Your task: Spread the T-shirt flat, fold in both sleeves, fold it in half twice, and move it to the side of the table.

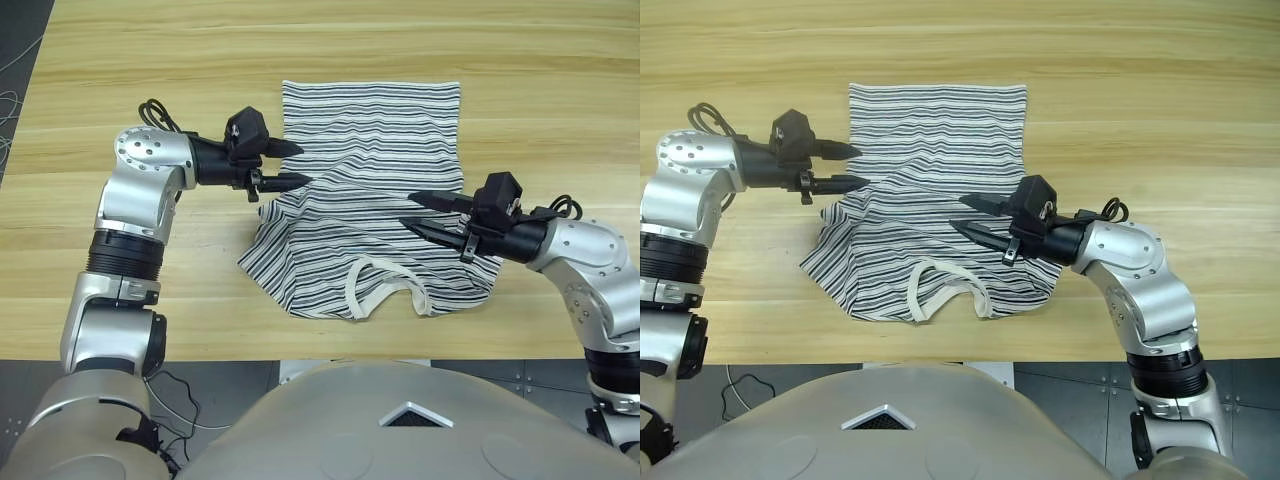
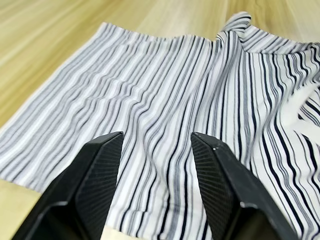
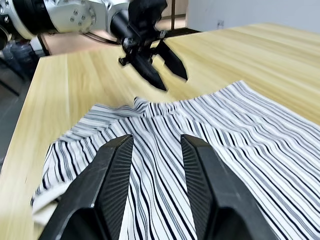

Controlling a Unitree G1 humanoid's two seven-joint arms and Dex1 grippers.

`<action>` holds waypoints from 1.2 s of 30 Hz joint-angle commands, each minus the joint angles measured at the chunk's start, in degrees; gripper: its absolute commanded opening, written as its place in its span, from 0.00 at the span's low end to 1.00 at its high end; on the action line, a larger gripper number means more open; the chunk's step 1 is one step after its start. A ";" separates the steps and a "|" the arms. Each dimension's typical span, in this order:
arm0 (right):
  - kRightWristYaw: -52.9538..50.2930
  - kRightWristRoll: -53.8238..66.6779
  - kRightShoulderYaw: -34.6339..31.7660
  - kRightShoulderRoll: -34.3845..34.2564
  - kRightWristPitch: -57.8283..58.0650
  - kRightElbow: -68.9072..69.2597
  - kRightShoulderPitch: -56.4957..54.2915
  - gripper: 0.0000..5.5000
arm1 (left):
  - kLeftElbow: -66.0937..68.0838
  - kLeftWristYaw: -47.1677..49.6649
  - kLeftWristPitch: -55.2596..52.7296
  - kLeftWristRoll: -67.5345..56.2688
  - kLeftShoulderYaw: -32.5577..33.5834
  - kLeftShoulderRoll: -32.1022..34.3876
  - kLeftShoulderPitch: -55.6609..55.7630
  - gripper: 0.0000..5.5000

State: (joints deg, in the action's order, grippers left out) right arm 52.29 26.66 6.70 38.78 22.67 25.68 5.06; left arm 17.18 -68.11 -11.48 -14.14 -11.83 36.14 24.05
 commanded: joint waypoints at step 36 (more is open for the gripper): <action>11.54 -17.04 8.67 11.08 -10.42 -12.12 6.43 0.32 | -10.34 -11.11 14.87 15.51 -15.09 20.96 -22.89 0.46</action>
State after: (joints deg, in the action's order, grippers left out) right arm 64.16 9.96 16.13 49.44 10.89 14.55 11.89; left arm 1.48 -79.54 2.66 -7.89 -23.67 54.77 1.30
